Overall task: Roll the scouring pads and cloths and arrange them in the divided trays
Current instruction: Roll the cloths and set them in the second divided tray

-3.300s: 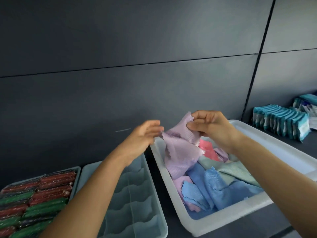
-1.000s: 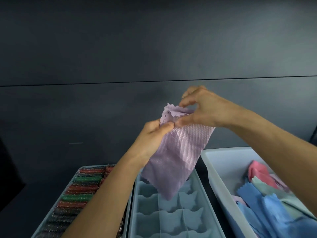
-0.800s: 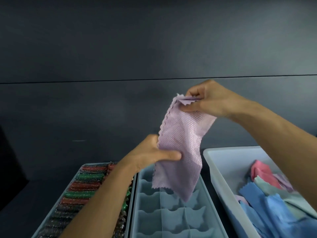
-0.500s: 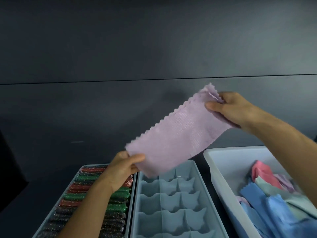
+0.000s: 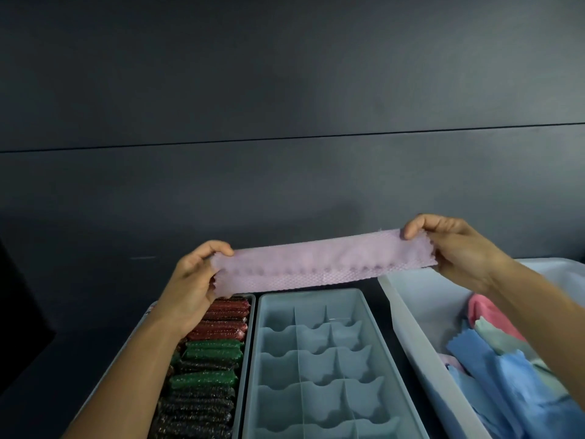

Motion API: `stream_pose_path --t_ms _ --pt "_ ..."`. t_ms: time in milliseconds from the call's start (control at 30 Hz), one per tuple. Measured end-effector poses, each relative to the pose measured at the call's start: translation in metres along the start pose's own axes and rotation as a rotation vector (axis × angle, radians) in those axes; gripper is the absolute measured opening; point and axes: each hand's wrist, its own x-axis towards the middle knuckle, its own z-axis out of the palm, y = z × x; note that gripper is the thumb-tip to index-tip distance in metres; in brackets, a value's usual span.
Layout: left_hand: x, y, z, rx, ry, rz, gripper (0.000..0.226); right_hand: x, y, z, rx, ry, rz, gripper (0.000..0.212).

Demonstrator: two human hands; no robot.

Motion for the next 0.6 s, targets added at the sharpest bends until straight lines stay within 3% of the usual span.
stream_pose_path --t_ms 67,133,300,433,467,600 --pt "0.0 0.0 -0.001 -0.037 -0.007 -0.007 0.038 -0.002 0.0 0.005 -0.005 -0.007 0.0 0.058" --pt "0.0 0.0 -0.002 -0.068 -0.015 -0.016 0.039 -0.005 -0.002 0.01 0.045 0.001 0.017 0.057" --pt "0.001 -0.003 -0.003 -0.101 0.035 -0.044 0.047 -0.007 -0.007 0.01 0.084 0.077 0.09 0.04" --pt "-0.001 -0.007 -0.001 0.175 0.072 -0.034 0.011 -0.008 0.001 0.016 -0.247 0.138 -0.014 0.008" --pt "0.0 -0.008 -0.001 0.221 0.107 -0.032 0.005 -0.007 0.004 0.017 -0.283 0.153 -0.023 0.014" --pt "0.003 -0.003 0.015 0.319 0.184 0.034 0.028 -0.005 0.0 0.034 -0.338 0.3 -0.01 0.039"
